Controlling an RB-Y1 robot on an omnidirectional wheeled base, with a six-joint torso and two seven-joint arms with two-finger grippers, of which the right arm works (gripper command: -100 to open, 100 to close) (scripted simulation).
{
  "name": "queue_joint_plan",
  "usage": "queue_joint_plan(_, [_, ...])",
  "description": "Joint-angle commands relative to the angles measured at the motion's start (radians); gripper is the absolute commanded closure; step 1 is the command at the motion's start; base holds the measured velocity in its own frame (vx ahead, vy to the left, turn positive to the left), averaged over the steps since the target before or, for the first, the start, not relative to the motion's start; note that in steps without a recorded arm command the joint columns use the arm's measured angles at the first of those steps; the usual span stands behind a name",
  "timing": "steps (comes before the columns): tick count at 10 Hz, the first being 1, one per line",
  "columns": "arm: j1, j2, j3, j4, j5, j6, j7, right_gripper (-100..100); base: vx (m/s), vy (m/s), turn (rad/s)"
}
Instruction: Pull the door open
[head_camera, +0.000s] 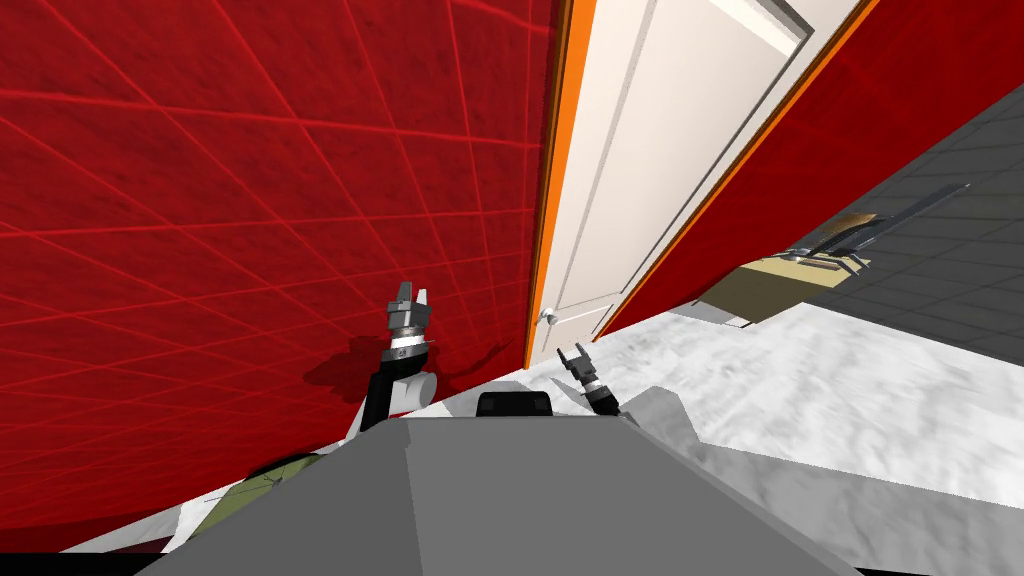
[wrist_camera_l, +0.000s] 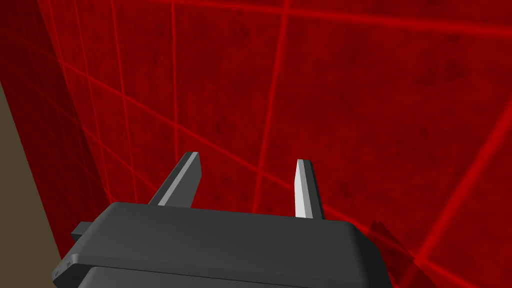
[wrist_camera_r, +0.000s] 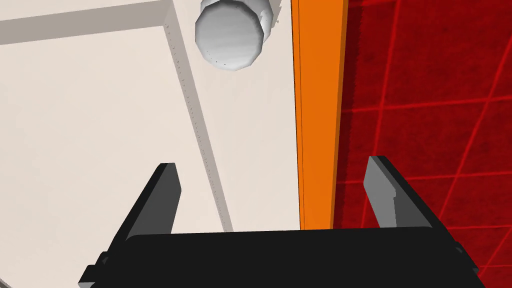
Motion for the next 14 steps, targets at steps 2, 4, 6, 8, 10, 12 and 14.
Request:
queue_joint_plan(2, [-0.010,-0.007,-0.004,0.059,0.019,-0.026,0.049,-100,0.079,-0.079,0.068])
queue_joint_plan(4, [-0.015,-0.010,-0.006,0.082,0.026,-0.036,0.067,-100,0.073,-0.071,0.033])
queue_joint_plan(6, [-0.036,-0.017,-0.012,0.108,0.011,-0.038,0.066,-100,0.006,0.008,0.051])
queue_joint_plan(8, [-0.065,-0.027,-0.020,0.149,-0.006,-0.043,0.070,-100,-0.010,0.108,0.101])
queue_joint_plan(10, [-0.101,-0.040,-0.030,0.200,-0.027,-0.050,0.076,-100,0.011,0.116,0.112])
queue_joint_plan(12, [-0.140,-0.054,-0.040,0.255,-0.051,-0.056,0.082,-100,0.063,0.068,0.112])
queue_joint_plan(14, [-0.178,-0.068,-0.050,0.307,-0.073,-0.063,0.087,-100,0.101,0.044,0.127])
